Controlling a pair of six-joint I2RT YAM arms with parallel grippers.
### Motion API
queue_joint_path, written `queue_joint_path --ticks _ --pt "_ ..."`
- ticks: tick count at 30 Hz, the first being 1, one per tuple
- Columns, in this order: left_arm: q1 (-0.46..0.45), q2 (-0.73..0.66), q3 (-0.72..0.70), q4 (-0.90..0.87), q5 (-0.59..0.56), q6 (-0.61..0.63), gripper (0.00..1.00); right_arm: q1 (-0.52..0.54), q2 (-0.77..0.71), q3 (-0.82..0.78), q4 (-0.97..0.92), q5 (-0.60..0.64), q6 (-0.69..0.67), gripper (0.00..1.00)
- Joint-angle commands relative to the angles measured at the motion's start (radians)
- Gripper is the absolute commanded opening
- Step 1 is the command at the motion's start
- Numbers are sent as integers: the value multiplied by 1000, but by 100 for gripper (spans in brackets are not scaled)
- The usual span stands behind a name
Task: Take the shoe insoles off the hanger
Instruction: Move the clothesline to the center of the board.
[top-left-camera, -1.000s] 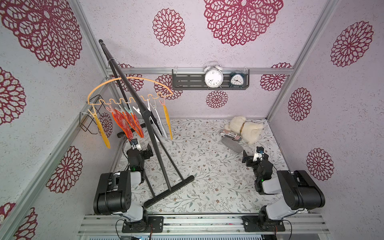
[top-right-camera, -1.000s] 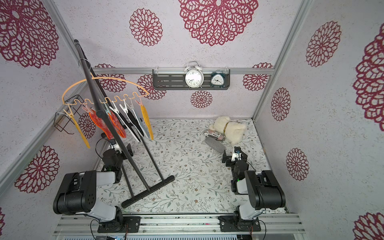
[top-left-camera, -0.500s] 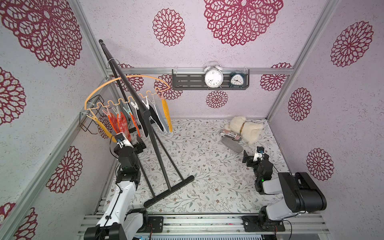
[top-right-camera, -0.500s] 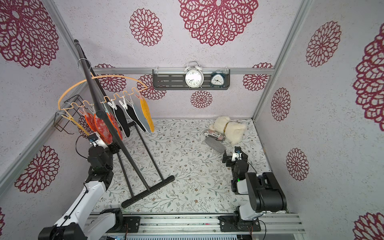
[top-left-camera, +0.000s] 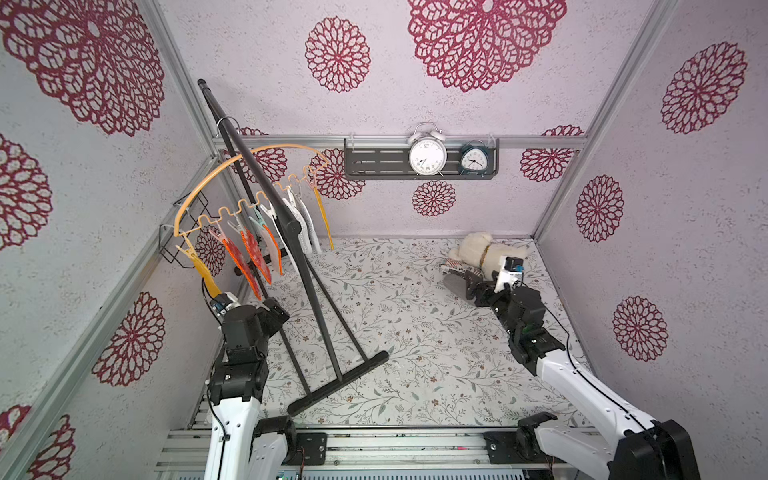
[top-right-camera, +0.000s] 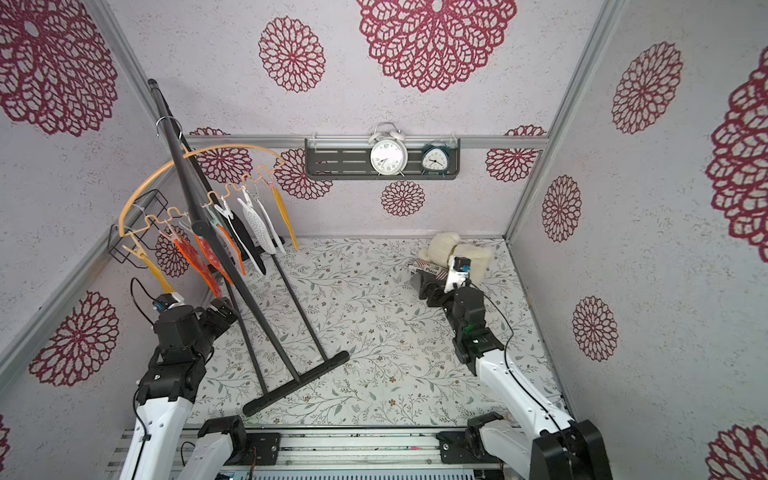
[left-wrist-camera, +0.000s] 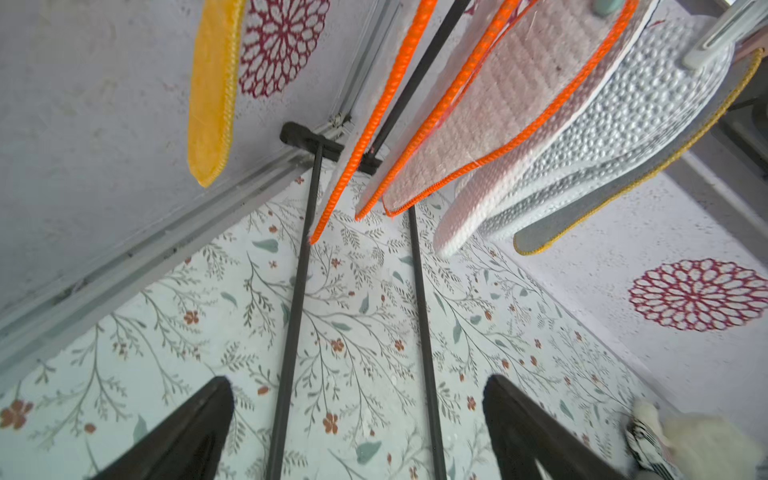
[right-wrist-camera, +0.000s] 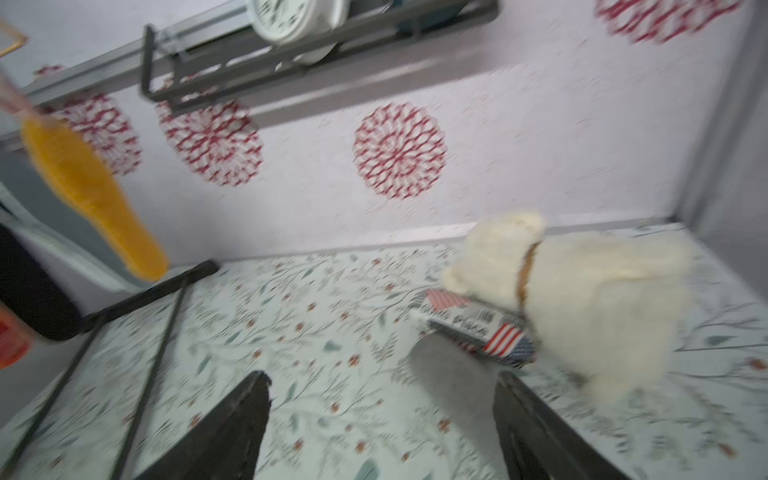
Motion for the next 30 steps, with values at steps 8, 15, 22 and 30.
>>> queue_joint_path --ticks 8,15,22,30 --pt "9 42 15 -271 212 -146 97 537 52 148 -124 4 -59 84" --pt "10 106 56 -320 241 -136 97 765 256 276 2 89 -153 88" --pt "10 80 56 -319 195 -141 99 833 462 430 97 22 -215 92" --pt "10 60 57 -333 190 -138 99 842 606 573 56 49 -213 92"
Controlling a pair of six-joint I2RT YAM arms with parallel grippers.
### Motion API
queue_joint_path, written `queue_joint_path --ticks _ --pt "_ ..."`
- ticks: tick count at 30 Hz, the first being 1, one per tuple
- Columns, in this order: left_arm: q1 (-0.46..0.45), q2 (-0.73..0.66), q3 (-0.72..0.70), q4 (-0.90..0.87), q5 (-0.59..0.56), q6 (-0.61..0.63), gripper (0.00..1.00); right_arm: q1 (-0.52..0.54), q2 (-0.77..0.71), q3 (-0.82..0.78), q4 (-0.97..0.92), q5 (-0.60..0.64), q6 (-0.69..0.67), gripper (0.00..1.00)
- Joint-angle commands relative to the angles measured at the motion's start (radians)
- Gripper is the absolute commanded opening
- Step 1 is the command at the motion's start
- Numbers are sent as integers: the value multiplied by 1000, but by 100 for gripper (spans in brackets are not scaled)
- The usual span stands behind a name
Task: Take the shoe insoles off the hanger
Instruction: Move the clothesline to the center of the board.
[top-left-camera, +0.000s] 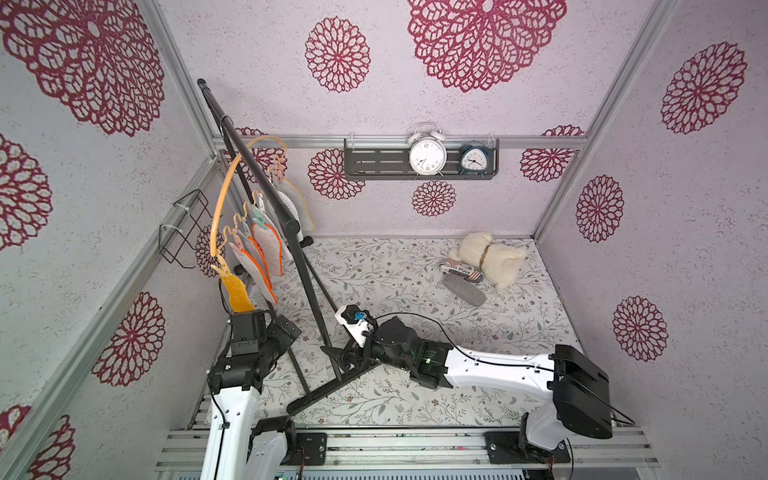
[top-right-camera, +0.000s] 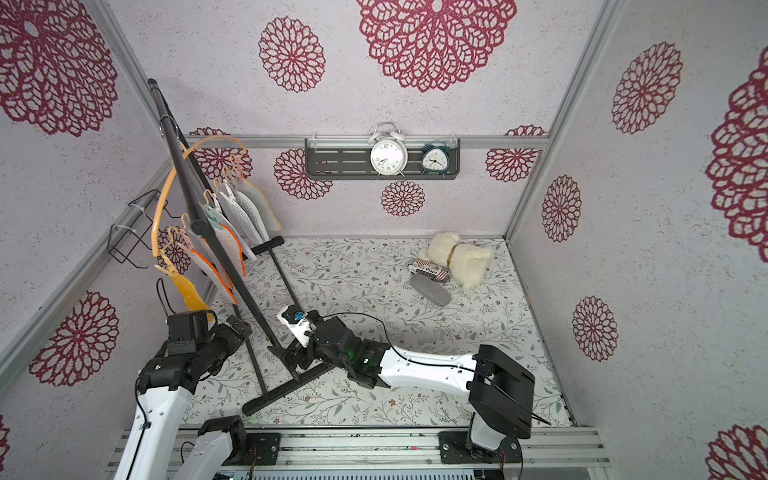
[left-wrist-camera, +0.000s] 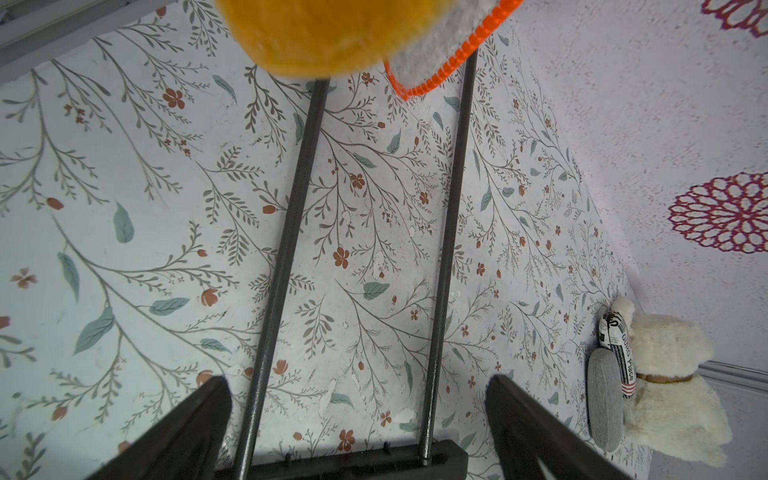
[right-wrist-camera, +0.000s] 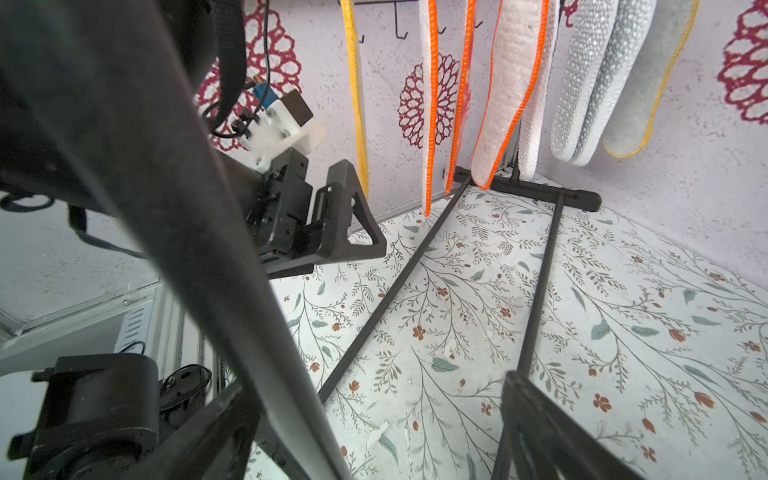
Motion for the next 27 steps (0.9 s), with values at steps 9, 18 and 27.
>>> queue_joint_path --ticks 9,18,27 --pt "5 -58 34 -29 -39 18 98 -4 33 53 39 158 5 90" --pt "5 -147 20 -3 -21 27 97 -85 -99 -62 -44 395 22 90" --pt "4 -202 -5 54 73 40 97 -249 -186 -144 -54 451 89 90"
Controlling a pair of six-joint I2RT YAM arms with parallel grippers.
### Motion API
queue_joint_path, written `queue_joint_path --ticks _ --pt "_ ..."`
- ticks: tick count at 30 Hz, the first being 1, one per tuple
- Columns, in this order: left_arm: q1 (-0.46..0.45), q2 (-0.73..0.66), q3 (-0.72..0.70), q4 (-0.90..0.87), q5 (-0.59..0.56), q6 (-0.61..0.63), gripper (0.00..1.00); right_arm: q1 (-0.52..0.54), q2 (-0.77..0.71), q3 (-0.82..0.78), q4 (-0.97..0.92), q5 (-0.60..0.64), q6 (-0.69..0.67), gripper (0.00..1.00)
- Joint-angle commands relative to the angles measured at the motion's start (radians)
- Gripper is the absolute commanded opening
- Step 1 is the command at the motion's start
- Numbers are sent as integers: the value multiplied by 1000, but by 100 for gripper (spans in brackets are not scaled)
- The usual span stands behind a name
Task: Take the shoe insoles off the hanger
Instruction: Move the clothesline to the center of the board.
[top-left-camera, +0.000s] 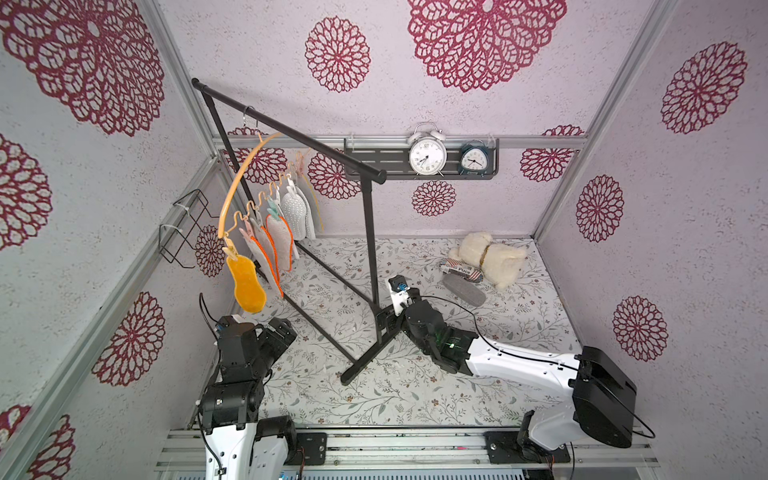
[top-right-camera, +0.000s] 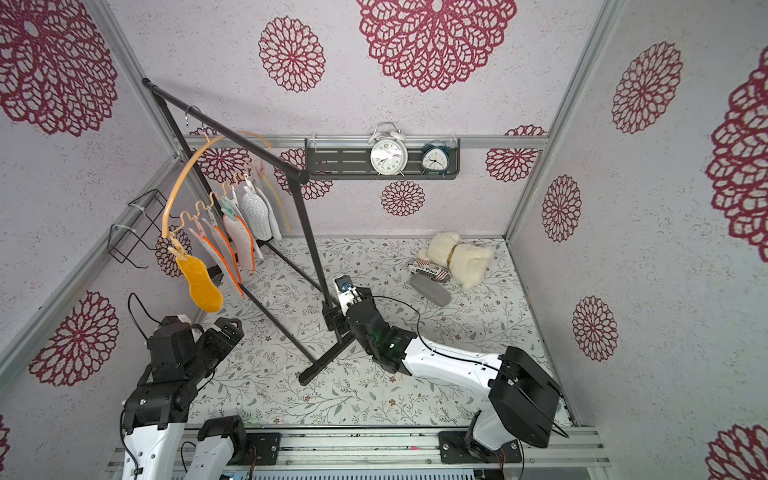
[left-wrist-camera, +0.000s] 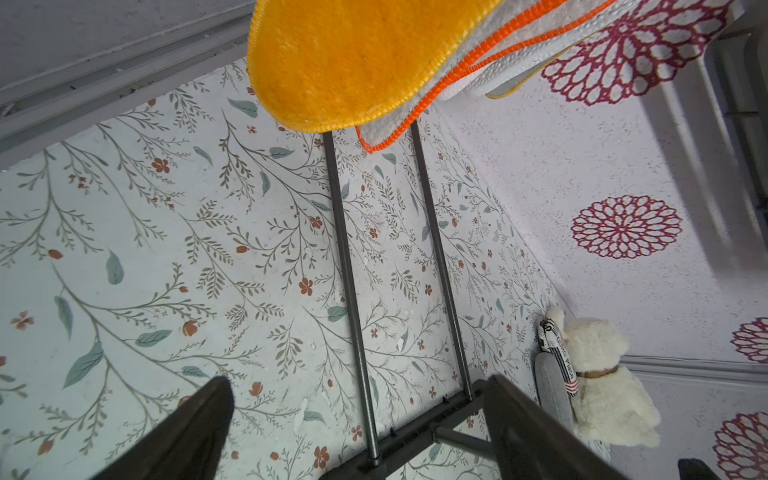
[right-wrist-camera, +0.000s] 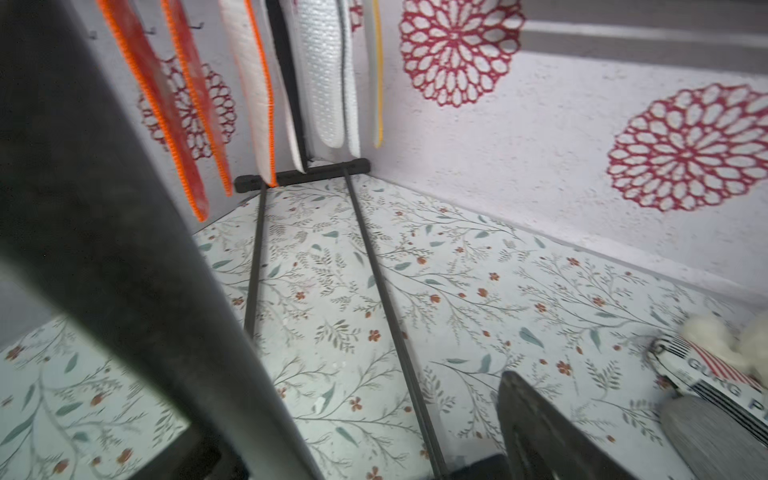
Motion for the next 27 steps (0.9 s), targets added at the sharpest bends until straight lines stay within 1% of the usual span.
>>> queue_joint_path --ticks 1,3,7,9,11,15,18,22,27 --pt "4 -8 -13 50 66 28 97 -59 -36 10 -4 72 33 89" --pt "4 -14 -13 57 80 30 97 -103 -29 15 6 64 44 89" --pt "4 -26 -16 115 196 51 97 -176 11 44 16 61 29 90" --pt "4 -29 -17 127 248 62 97 -225 36 67 15 31 23 90" --pt "4 -36 -20 135 282 63 97 -253 62 91 26 15 10 89" --pt "2 -55 -13 135 281 73 97 -295 124 153 33 -2 -21 89" --pt "1 -65 5 133 292 104 97 -326 151 184 28 -11 2 89" --pt "3 -64 46 87 281 146 97 -366 159 201 25 -52 -14 86" --pt "2 -70 81 39 244 168 97 -435 144 199 16 -100 -23 85"
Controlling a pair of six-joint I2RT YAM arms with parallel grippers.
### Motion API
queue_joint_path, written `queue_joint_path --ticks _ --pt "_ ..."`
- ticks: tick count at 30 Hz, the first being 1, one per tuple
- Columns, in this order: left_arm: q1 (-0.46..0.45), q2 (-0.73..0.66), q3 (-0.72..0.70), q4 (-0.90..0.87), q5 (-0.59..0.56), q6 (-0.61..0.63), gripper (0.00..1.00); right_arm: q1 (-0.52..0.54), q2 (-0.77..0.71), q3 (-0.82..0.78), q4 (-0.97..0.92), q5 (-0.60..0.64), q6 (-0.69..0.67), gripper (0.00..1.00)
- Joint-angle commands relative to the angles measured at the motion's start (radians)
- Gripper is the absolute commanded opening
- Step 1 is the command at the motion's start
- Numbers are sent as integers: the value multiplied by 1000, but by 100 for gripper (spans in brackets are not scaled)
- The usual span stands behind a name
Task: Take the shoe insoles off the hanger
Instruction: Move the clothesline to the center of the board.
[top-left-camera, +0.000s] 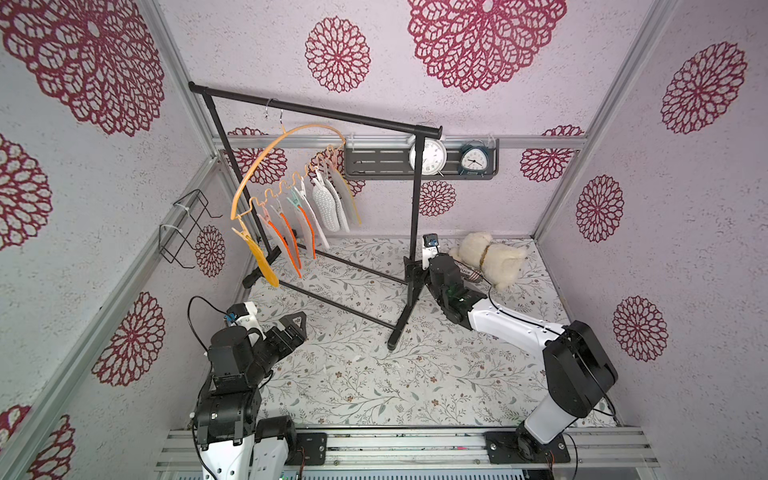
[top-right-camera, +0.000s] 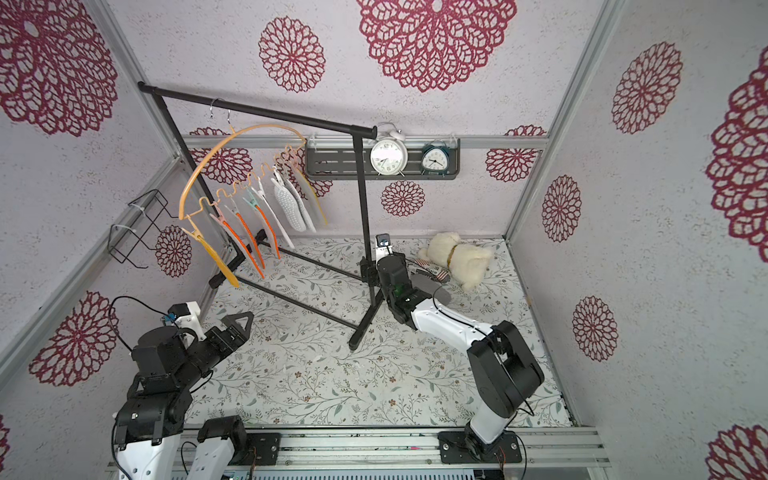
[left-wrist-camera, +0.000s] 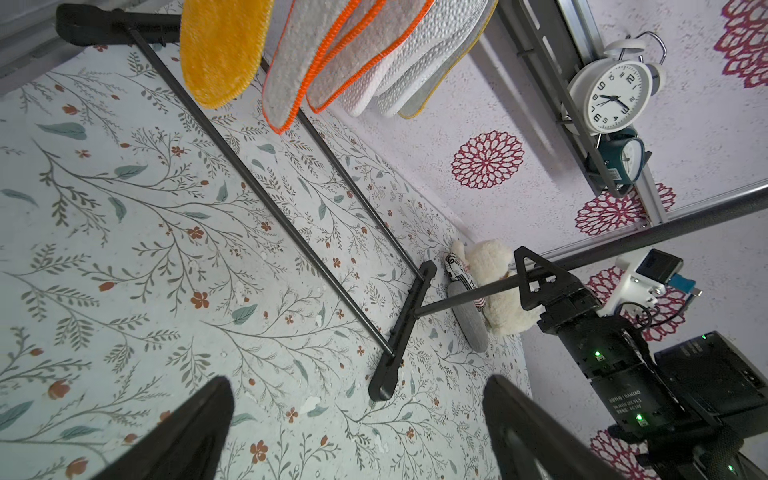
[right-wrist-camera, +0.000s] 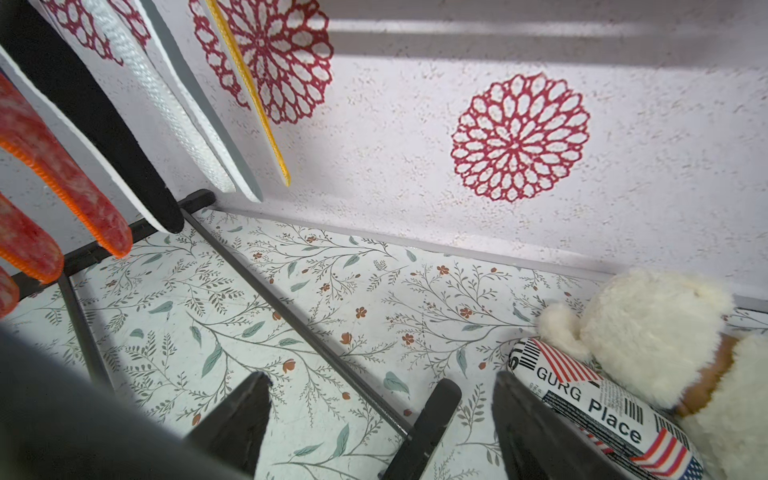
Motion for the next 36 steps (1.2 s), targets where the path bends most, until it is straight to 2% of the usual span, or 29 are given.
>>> queue_joint_path --ticks 1,8,19,24,36 --pt "3 -14 32 -38 -18 48 97 -83 -28 33 17 -3 -18 85" --pt "2 -21 94 -133 -34 114 97 -163 -37 24 25 -50 -56 85" --pt "2 -36 106 -149 -62 127 97 -274 -73 -39 99 -125 -142 86" --pt "2 -20 123 -168 -126 139 97 -330 -99 -65 98 -143 -136 87" --pt "3 30 119 -91 -139 138 97 -449 -109 -85 121 -205 -123 88"
